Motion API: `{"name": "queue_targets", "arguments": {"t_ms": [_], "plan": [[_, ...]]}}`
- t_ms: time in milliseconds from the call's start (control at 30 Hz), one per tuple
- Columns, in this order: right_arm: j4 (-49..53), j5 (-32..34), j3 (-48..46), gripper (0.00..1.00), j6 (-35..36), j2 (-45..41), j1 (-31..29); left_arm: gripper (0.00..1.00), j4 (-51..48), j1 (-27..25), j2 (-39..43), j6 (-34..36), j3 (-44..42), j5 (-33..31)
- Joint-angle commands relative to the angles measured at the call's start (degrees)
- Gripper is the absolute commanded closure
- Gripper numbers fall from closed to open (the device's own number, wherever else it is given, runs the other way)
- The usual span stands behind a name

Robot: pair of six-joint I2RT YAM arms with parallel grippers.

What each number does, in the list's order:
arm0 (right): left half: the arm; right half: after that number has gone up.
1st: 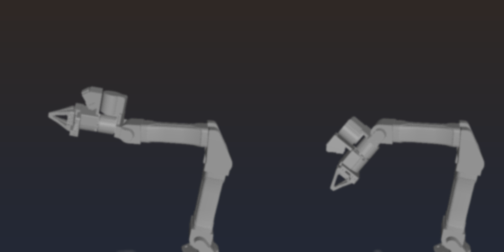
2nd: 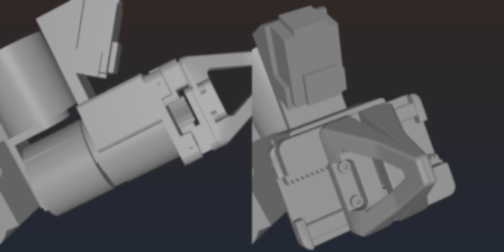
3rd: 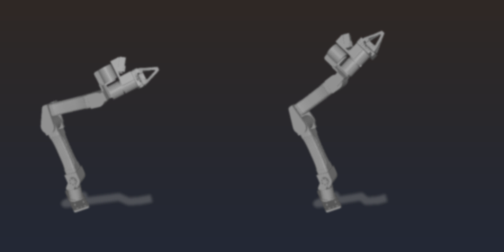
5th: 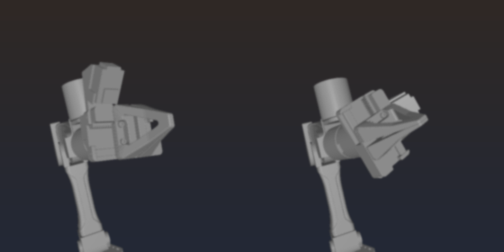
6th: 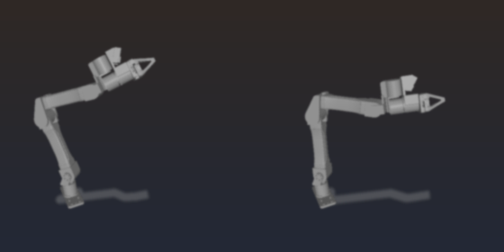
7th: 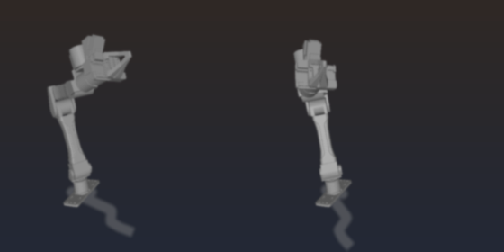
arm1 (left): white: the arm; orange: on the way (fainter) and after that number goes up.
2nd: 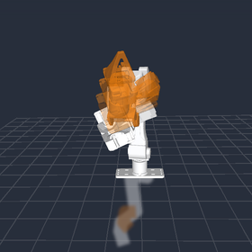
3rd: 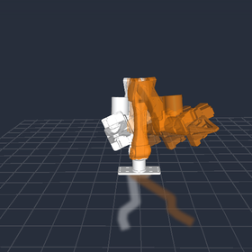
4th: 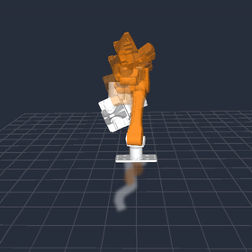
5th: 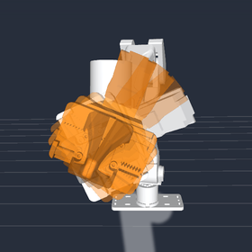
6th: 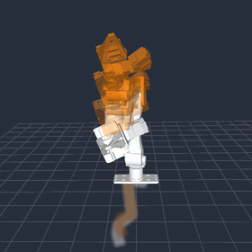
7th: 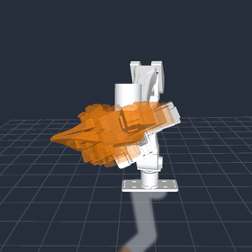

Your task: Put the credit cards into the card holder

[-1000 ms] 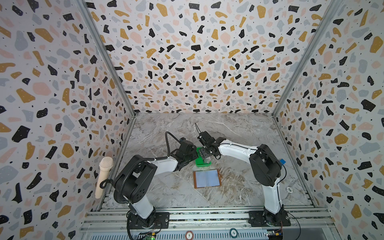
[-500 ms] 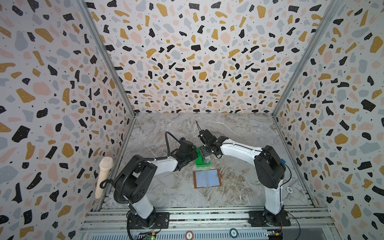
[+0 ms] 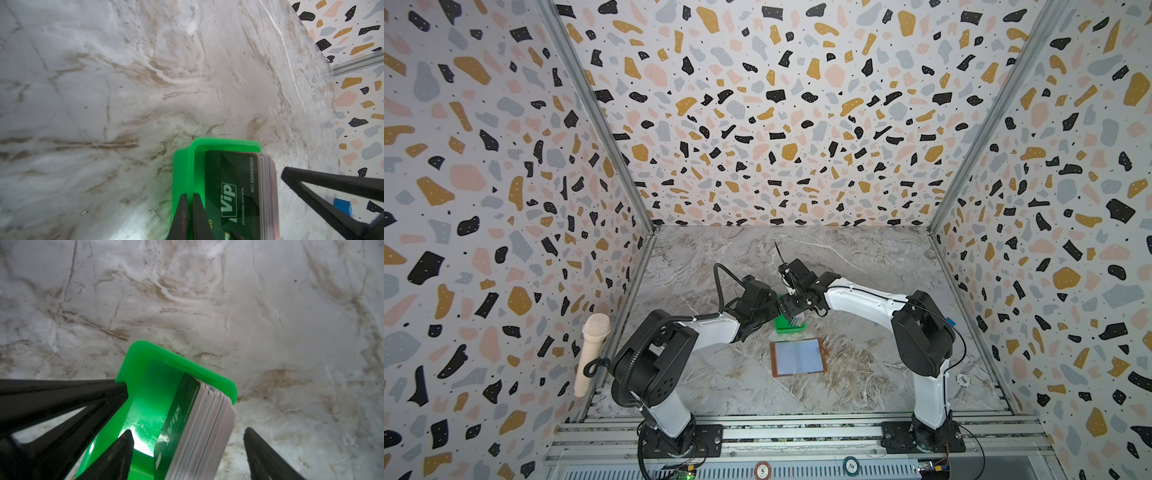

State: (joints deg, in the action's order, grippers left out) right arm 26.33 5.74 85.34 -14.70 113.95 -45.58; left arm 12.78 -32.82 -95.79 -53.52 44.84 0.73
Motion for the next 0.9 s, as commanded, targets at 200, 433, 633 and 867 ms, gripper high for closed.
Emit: {"name": "queue_targets", "arguments": {"t_ms": [200, 433, 633, 867], "plan": [[2.72, 0.71, 0.59, 0.18, 0.37, 4.31, 1.73, 1.0, 2.88, -0.58, 2.47, -1.9, 1.3, 0.24], [4.75, 7.53, 1.19, 0.19, 0.47, 3.56, 0.96, 1.0, 2.0, -0.68, 3.25, -2.38, 1.87, -0.55], [6.25, 13.34, 2.98, 0.18, 0.97, 0.76, -0.29, 1.0, 0.38, -0.67, 2.55, -2.62, 2.18, -0.23], [7.43, 15.57, 4.36, 0.19, 1.34, -0.48, -1.5, 1.0, 1.21, -0.67, 2.0, -3.2, 1.65, -0.03]]}}
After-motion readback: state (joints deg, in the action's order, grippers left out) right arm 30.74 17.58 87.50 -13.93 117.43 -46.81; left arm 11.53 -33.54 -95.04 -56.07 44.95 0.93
